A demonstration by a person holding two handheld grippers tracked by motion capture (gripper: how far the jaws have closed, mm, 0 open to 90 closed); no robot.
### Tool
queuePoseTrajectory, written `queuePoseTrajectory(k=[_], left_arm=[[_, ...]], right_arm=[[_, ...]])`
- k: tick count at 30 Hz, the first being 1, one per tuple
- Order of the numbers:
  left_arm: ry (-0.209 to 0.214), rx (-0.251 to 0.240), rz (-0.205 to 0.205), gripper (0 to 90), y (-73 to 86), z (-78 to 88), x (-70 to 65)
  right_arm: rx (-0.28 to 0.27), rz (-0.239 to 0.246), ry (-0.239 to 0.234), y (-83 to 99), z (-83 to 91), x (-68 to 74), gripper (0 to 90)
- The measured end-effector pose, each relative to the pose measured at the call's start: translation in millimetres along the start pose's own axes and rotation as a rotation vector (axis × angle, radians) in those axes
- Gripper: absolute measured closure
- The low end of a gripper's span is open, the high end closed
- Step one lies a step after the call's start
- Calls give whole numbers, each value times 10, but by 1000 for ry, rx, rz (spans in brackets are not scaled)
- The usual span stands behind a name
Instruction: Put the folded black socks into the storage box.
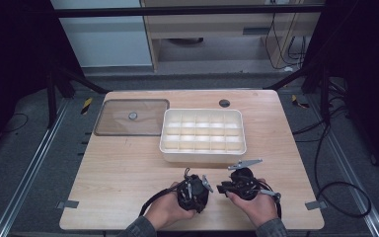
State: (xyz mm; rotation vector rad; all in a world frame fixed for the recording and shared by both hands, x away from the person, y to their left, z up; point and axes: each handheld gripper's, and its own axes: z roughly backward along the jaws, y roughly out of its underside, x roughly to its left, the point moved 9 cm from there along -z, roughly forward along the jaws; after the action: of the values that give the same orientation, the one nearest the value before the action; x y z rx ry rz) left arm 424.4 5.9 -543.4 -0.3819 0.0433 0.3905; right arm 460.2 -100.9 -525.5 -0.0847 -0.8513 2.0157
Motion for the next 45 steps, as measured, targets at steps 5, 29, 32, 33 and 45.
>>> queuePoseTrajectory(k=[5,29,32,33,45], left_arm=[[6,-5,4,818,2,6,2],[-11,-93,55,652,-40,267,17],[-1,-104,71,645,-66,271,23],[2,-107,75,645,-73,268,25],[-20,-127,93,619,-122,284,109]], right_arm=[[-3,1,-1,-3,-1,0,716],[-15,-18,11,-28,47,-50,643],[-11,-24,14,-22,56,-60,630],[-9,-24,15,-20,57,-62,626],[-15,-23,14,-32,47,-46,602]])
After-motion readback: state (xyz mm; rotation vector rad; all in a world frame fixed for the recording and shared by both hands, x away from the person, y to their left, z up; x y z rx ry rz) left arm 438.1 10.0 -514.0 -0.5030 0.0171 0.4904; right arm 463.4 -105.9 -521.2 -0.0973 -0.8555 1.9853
